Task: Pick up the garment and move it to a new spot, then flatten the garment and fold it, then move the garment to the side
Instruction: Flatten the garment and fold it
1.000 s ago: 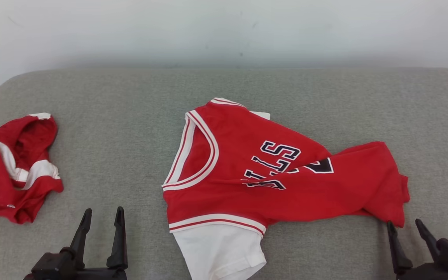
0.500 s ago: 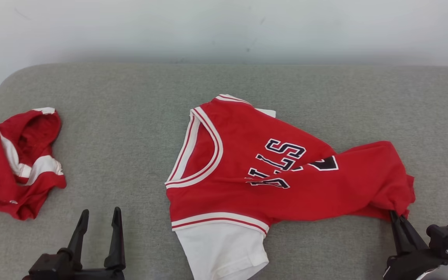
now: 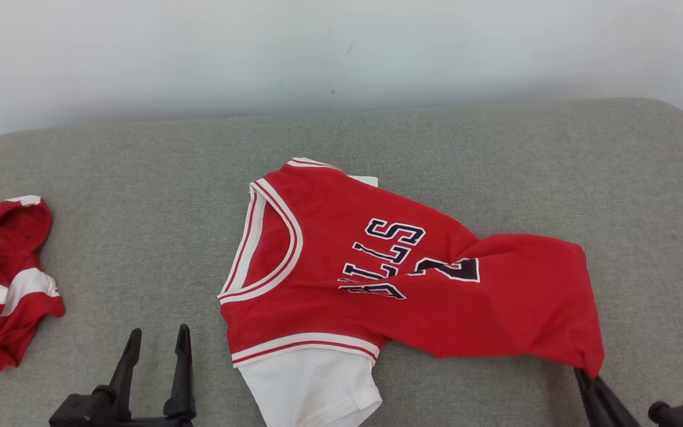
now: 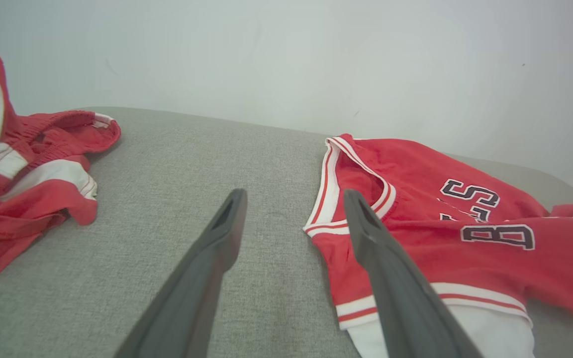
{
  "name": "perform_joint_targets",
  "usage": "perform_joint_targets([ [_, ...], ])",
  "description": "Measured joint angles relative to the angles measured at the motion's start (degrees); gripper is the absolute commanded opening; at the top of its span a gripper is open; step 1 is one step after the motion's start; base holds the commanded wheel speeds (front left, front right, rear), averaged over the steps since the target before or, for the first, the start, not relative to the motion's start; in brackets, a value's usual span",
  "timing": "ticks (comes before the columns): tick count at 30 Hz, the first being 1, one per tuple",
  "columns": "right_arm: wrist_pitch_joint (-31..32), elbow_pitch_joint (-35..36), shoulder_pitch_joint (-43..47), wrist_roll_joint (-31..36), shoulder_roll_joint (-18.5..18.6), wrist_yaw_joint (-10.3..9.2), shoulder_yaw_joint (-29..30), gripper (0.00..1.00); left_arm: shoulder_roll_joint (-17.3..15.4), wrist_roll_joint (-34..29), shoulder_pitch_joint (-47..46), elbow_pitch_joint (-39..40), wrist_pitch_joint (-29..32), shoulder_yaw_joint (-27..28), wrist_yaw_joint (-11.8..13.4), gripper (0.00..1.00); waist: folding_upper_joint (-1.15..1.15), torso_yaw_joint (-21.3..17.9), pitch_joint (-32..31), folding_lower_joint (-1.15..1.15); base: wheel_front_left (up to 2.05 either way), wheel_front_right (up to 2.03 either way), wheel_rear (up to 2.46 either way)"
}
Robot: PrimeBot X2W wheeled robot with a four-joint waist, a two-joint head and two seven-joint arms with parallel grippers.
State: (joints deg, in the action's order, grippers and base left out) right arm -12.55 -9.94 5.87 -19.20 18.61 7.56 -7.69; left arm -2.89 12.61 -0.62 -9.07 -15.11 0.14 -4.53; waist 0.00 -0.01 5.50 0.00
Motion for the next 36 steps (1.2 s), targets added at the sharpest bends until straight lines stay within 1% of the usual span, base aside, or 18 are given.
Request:
perform_joint_targets([
  [3, 2.07, 2.59, 2.79, -1.6, 0.24, 0.0, -0.47, 0.0, 0.01, 0.0, -0.03, 0.07, -0.01, 0.02, 0.0, 1.0, 0.0, -0.33, 0.39, 0.0, 0.0, 0.0, 0.0],
  [5, 3.04, 3.07, 3.44, -2.31, 0.73, 0.0, -0.4, 0.0, 0.02, 0.0, -0.07, 0.03, -0.01, 0.05, -0.02, 1.0, 0.0, -0.37, 0.68, 0.0, 0.0, 0.0, 0.0],
  [9, 3.54, 2.54, 2.47, -3.0, 1.2, 0.0, -0.11, 0.0, 0.01, -0.01, -0.09, -0.19, -0.01, 0.14, -0.11, 1.0, 0.0, -0.08, 0.93, 0.0, 0.0, 0.0, 0.0],
  [12, 4.16, 0.66, -0.06, -3.21, 2.37, 0.0, -0.52, 0.0, 0.02, -0.12, -0.32, -0.33, -0.01, 0.05, -0.52, 1.0, 0.0, 0.55, 1.07, 0.0, 0.0, 0.0, 0.0],
  [19, 5.57, -7.46, -8.96, -4.43, 4.6, 0.0, -1.1, 0.0, 0.03, -0.45, -1.21, -0.54, -0.01, -0.75, -0.63, 1.0, 0.0, 2.75, 1.8, 0.0, 0.0, 0.0, 0.0],
  [24, 5.39, -16.71, -15.23, -5.46, 5.78, 0.0, -0.32, 0.0, 0.01, -0.47, -1.63, -0.84, -0.01, -0.91, -0.78, 1.0, 0.0, 4.38, 2.52, 0.0, 0.0, 0.0, 0.0],
  [27, 3.64, -22.34, -18.63, -6.27, 6.05, 0.0, 0.55, 0.0, 0.0, -0.44, -1.85, -0.79, -0.01, -0.83, -0.77, 1.0, 0.0, 4.96, 3.16, 0.0, 0.0, 0.0, 0.0],
  [28, 2.59, -23.73, -19.72, -6.68, 5.82, 0.0, 1.03, 0.31, 0.01, -0.44, -1.85, -0.78, -0.01, -0.79, -0.77, 1.0, 0.0, 5.05, 3.36, 0.01, 0.0, 0.0, 0.0],
  [29, 2.01, -25.1, -20.73, -6.79, 5.73, 0.0, 1.03, 0.94, 0.01, -0.44, -1.86, -0.78, -0.01, -0.77, -0.77, 1.0, 0.0, 5.1, 3.51, 0.01, 0.0, 0.0, 0.0],
  [30, 1.4, -26.18, -21.43, -6.78, 5.64, 0.0, 0.9, 1.0, 0.0, -0.44, -1.86, -0.78, -0.01, -0.74, -0.76, 1.0, 0.01, 5.11, 3.58, 0.01, 0.0, 0.0, 0.0],
  [36, -1.24, -29.93, -22.94, -7.36, 5.19, 0.0, -0.24, 1.0, 0.01, -0.41, -1.79, -0.71, -0.01, -0.4, -0.34, 1.0, 0.01, 4.05, 3.0, 0.0, 0.0, 0.0, 0.0],
])
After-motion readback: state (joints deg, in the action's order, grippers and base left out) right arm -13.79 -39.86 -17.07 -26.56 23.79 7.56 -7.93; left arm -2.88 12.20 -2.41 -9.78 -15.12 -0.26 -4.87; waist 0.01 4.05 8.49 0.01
